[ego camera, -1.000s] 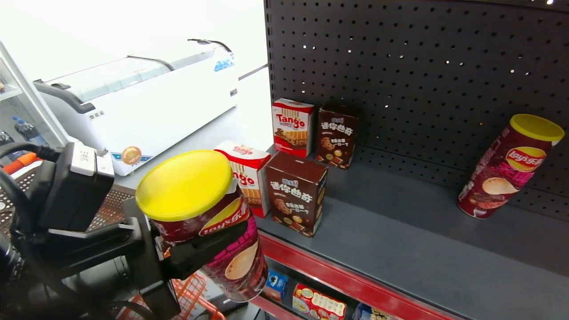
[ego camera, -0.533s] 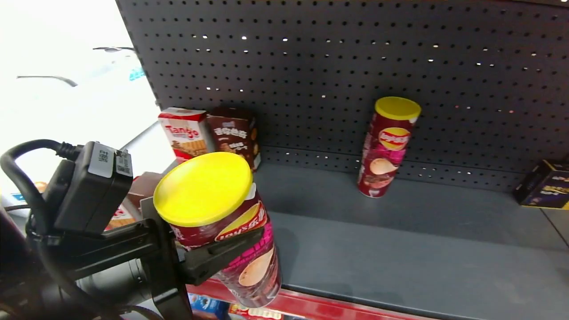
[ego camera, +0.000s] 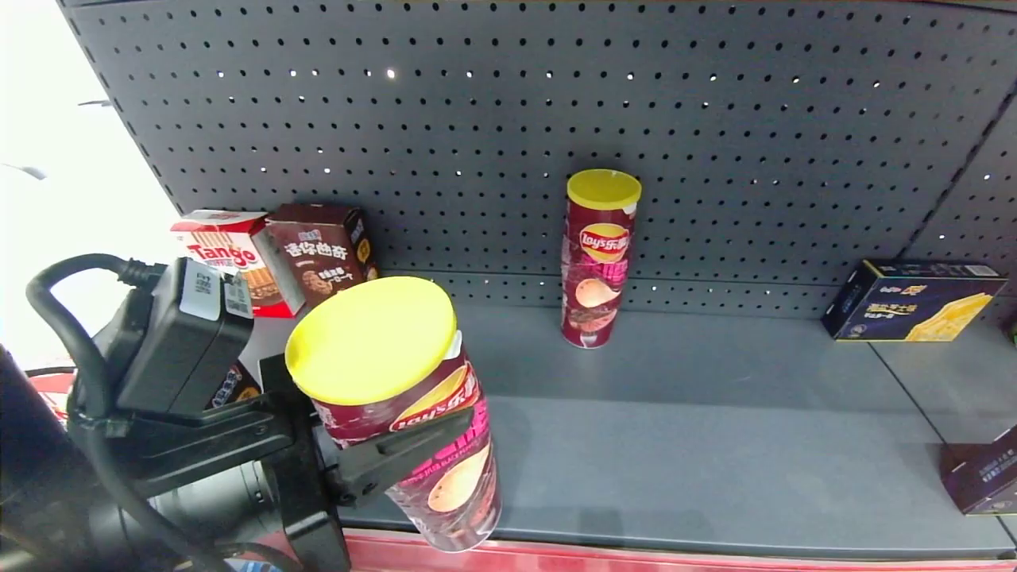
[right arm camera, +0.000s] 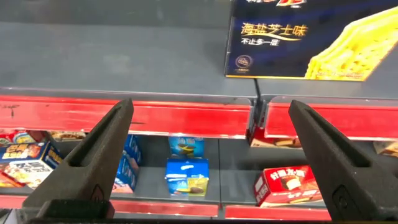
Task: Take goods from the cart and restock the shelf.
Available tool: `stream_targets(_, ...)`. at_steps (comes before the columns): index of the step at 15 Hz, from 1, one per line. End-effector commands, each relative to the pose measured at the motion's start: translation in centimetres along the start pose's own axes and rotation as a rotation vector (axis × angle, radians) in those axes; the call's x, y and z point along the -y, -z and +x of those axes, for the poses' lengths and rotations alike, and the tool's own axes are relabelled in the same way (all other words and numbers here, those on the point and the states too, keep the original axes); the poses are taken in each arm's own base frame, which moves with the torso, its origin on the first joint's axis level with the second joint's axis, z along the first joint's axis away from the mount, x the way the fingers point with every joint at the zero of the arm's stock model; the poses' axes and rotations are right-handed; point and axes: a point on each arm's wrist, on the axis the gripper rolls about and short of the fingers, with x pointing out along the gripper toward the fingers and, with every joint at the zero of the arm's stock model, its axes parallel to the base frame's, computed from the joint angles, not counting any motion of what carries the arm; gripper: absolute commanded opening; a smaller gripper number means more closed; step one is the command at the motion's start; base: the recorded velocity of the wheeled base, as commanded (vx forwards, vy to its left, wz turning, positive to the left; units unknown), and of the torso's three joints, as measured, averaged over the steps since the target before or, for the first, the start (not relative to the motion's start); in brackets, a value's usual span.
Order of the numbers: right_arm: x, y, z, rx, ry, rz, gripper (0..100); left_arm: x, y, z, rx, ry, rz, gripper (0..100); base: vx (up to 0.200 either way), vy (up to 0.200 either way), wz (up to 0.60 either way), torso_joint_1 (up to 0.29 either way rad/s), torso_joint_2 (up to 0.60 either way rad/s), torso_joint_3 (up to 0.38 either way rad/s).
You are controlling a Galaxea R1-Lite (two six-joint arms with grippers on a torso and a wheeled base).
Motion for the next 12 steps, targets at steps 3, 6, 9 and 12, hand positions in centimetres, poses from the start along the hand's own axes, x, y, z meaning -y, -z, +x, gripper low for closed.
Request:
stream_targets(3,0.00,-0.01,0.01,-0.001,0.000,0.000,100,-0.04,0.19,-0.06,-0.006,-0.003,-0.002,0,0.000,0.000,0.00,0.000,0.00,0.000)
stream_targets(6,0.00,-0.01,0.01,-0.001,0.000,0.000,100,-0.08,-0.01,-0.05,0.001,-0.003,0.000,0,0.000,0.000,0.00,0.000,0.00,0.000)
stream_targets(9,0.00,-0.01,0.01,-0.001,0.000,-0.001,100,-0.01,0.07,-0.23,0.001,0.000,0.002,0,0.000,0.000,0.00,0.000,0.00,0.000)
stream_targets(12,0.00,-0.01,0.01,-0.001,-0.002,-0.003,100,-0.02,-0.20,-0.29,0.013,-0.002,0.017,0,0.000,0.000,0.00,0.000,0.00,0.000)
